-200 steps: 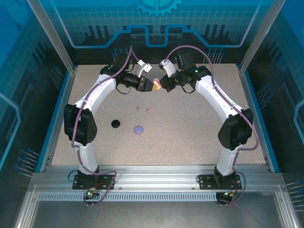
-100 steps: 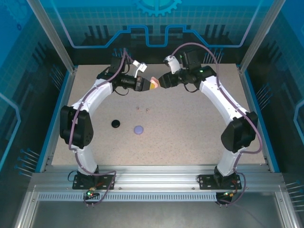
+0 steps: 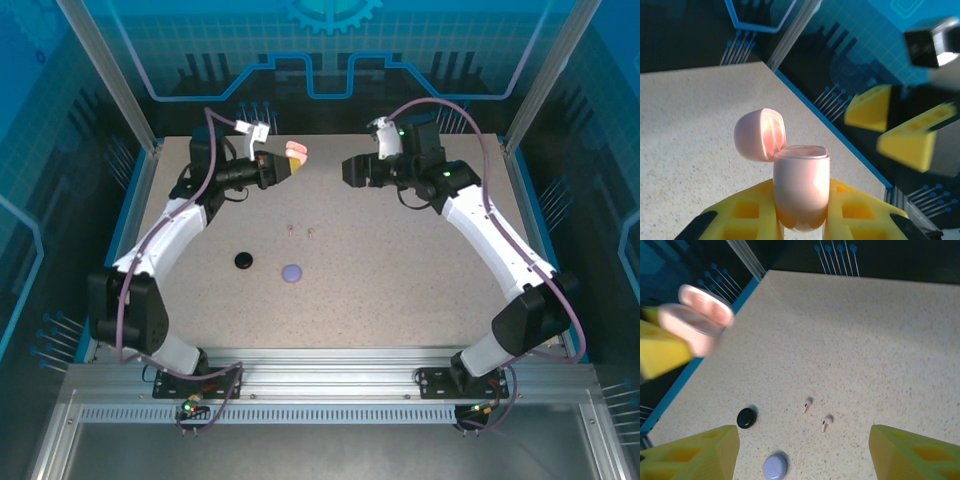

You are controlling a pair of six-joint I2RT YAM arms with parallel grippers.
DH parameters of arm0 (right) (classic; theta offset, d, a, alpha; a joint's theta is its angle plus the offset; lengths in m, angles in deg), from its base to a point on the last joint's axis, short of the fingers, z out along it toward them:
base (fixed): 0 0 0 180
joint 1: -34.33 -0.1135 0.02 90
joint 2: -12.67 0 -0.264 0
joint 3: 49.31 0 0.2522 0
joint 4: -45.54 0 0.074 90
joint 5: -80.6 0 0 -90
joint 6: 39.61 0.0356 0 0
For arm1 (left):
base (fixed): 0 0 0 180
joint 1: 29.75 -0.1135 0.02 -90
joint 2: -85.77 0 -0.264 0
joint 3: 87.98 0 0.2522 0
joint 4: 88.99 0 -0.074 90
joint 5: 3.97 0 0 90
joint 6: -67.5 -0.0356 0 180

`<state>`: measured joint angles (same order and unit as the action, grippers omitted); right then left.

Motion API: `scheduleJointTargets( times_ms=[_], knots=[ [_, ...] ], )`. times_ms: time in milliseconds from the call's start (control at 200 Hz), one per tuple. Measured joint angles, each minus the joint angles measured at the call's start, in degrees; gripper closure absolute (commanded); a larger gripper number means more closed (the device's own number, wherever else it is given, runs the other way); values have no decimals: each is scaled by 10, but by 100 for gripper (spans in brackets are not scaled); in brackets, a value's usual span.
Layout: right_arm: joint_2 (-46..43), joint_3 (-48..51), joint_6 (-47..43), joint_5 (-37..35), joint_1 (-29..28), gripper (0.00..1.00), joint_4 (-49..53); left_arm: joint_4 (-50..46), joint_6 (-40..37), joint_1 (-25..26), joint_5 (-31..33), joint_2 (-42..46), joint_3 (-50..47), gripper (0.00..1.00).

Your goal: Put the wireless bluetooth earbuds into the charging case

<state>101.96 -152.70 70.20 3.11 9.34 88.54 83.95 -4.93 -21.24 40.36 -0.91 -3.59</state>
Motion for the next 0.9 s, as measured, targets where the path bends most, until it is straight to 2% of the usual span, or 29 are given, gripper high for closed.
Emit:
scheduleJointTargets(
  times_ms=[180, 375, 615, 900],
  knots=[
    [58, 0, 61, -77, -65, 33, 4, 51, 20, 0, 61, 73, -47, 100],
    [177, -31, 125, -131, -103, 38, 32, 82, 34, 0, 136, 141, -92, 100],
    [319, -166, 173, -172, -146, 47, 92, 90, 35, 0, 219, 211, -124, 100],
    [447, -328, 216, -200, -176, 57, 163, 90, 35, 0, 264, 253, -136, 100]
  ],
)
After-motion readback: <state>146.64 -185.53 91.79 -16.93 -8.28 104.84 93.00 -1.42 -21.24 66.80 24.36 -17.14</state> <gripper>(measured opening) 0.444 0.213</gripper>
